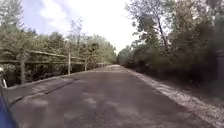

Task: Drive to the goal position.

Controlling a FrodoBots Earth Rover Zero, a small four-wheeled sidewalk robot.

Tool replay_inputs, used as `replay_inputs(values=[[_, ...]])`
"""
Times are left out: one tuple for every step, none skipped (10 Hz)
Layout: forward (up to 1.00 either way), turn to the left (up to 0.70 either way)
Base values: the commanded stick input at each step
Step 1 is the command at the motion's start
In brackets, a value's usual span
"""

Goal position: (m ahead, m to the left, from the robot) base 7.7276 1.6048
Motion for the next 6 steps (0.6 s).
replay_inputs(values=[[0.7,0.03],[0.7,0.02],[0.7,0.0],[0.7,0.0],[0.7,0.0],[0.7,0.0]])
